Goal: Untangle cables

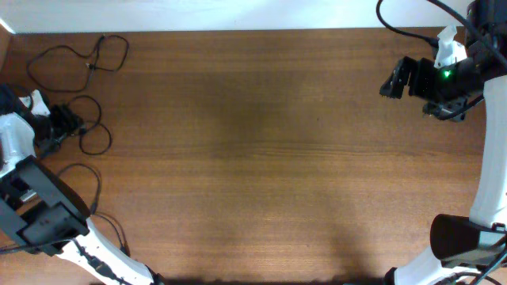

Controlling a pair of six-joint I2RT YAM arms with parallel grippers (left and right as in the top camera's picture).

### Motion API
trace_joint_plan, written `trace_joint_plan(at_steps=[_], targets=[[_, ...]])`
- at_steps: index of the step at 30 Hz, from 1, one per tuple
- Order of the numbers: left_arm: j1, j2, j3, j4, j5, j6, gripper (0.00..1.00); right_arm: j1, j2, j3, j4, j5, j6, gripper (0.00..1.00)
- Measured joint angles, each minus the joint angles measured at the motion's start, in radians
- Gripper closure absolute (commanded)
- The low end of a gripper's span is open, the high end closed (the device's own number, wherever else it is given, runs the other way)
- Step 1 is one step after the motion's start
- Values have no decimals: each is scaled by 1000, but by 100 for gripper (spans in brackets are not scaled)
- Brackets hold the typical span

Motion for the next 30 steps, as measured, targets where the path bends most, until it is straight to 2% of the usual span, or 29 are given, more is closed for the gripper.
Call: trace_joint_plan(at_steps=[2, 7, 13, 14, 17, 19, 25, 27, 30], targets=[[0, 0, 66, -115, -2, -20, 1, 0, 0, 0, -1, 0, 0, 2], [0, 0, 114, -249, -51, -127, 1, 0, 0, 0, -2, 0, 0, 2], [0, 0, 15, -278, -231, -288, 1, 0, 0, 0, -1, 0, 0, 2], [0, 0, -19, -277, -258, -329, 3, 0, 0, 0, -1, 0, 0, 2], [0, 0, -112, -202, -306, -412, 16, 0, 0, 0, -2, 0, 0, 2], [0, 0, -162, -155, -322, -445, 38, 0, 0, 0, -2, 0, 0, 2], [0, 0, -224, -92, -337, -479, 76, 0, 0, 0, -2, 0, 0, 2], [0, 0, -226, -88, -336, -485, 84, 0, 0, 0, -2, 0, 0, 2], [-1, 0, -227, -96, -336, -485, 85, 0, 0, 0, 0, 0, 0, 1]])
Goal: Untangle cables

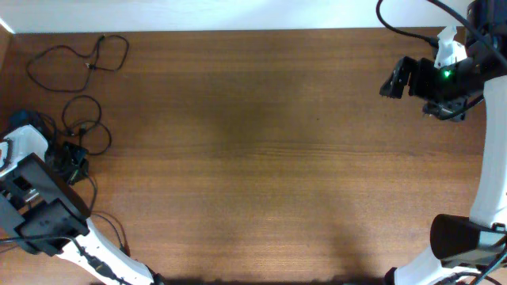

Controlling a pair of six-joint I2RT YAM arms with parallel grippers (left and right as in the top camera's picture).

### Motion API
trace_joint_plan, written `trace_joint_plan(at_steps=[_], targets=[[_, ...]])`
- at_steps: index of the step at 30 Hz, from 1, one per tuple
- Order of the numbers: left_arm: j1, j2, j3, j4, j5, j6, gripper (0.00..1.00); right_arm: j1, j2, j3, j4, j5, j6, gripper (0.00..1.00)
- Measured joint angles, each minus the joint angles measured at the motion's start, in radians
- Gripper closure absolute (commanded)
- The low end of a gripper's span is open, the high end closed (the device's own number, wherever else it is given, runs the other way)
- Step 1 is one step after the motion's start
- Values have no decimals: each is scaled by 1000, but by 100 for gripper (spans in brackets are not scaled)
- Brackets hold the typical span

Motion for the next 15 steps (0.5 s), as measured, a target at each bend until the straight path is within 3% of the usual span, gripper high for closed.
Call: trace_joint_plan(at_steps=[14, 15], targets=[[0, 0, -10, -186, -63, -1, 85, 0, 0, 0, 8, 0, 0, 2], [0, 0, -11, -204, -75, 0, 81, 0, 0, 0, 8, 0, 0, 2]])
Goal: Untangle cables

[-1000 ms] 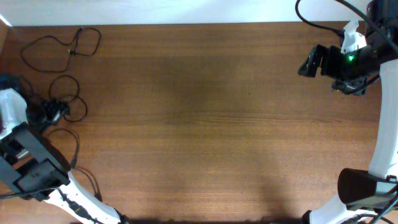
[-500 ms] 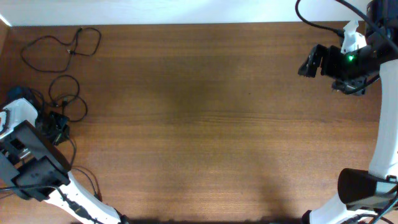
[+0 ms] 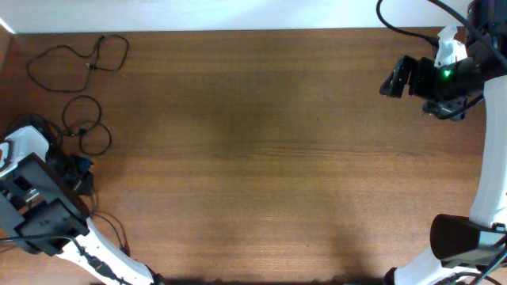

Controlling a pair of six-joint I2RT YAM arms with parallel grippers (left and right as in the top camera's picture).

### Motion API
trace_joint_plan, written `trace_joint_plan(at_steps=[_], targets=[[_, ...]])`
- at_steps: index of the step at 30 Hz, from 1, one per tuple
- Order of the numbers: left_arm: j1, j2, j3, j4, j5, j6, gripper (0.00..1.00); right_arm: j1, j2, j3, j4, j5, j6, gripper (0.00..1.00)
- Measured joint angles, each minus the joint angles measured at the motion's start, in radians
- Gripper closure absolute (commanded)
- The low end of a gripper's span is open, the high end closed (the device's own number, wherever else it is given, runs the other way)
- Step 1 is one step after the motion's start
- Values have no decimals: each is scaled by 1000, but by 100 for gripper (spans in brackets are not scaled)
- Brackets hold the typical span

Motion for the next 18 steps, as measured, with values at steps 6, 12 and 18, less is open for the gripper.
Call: trace_joint_plan(at_steps=[6, 12, 18], targets=[[0, 0, -4, -40, -74, -20, 36, 0, 0, 0, 6, 0, 0, 2], [1, 0, 6, -72, -93, -27, 29, 0, 0, 0, 5, 0, -1, 2], [1, 0, 158, -135, -93, -27, 1, 0, 0, 0, 3, 0, 0, 2]])
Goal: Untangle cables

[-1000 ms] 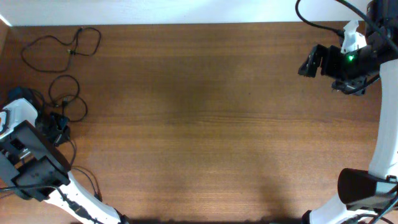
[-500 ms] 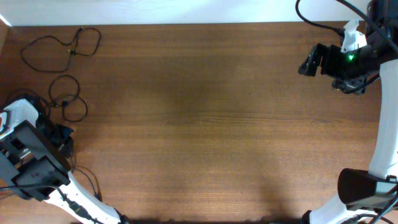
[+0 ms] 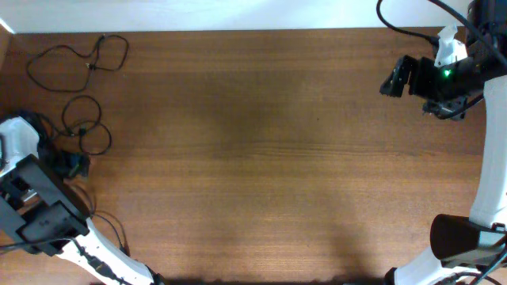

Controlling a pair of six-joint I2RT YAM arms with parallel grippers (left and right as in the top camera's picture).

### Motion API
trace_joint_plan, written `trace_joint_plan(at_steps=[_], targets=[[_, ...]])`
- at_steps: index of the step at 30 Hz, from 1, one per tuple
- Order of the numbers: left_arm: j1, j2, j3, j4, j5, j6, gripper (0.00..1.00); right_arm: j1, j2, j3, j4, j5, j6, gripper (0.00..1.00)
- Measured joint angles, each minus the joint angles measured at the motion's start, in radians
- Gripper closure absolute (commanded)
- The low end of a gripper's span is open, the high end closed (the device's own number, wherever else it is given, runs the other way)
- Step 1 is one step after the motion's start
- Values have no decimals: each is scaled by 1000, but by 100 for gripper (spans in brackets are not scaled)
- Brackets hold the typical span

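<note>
Two thin black cables lie apart at the table's far left. One cable [image 3: 79, 62] forms a wide flat loop near the back edge. The other cable [image 3: 85, 127] is coiled in small loops below it. My left gripper [image 3: 73, 165] sits low at the left edge, just below the coiled cable; a strand runs down toward it, but the fingers are too dark and small to tell whether they hold it. At the far right my right gripper [image 3: 390, 81] hangs above the table, open and holding nothing.
The brown wooden table [image 3: 253, 158] spreads between the two arms. The left arm's base and its own wiring [image 3: 47, 218] fill the lower left corner. The right arm's base [image 3: 463, 237] stands at the lower right.
My left gripper has shifted slightly left and up, toward the table's edge. The coiled cable, the looped cable and the right arm look unchanged.
First my left gripper was at the coiled cable's left side, among its loops. Then it was lower, below the coil, whose loops had shifted slightly. It stayed below the coil, a little further right, and now sits closer to the edge. The right arm never moved.
</note>
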Motion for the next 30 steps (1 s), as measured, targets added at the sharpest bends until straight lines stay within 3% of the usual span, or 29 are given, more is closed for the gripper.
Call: trace_joint_plan(at_steps=[6, 18, 28, 30], targets=[[49, 0, 47, -8, 27, -57, 1, 0, 0, 0, 0, 0, 0, 2], [374, 0, 47, 62, 33, -65, 1, 0, 0, 0, 11, 0, 0, 2], [501, 0, 47, 96, -167, -43, 0, 0, 0, 0, 7, 0, 0, 2], [541, 0, 47, 129, -160, -43, 8, 0, 0, 0, 7, 0, 0, 2]])
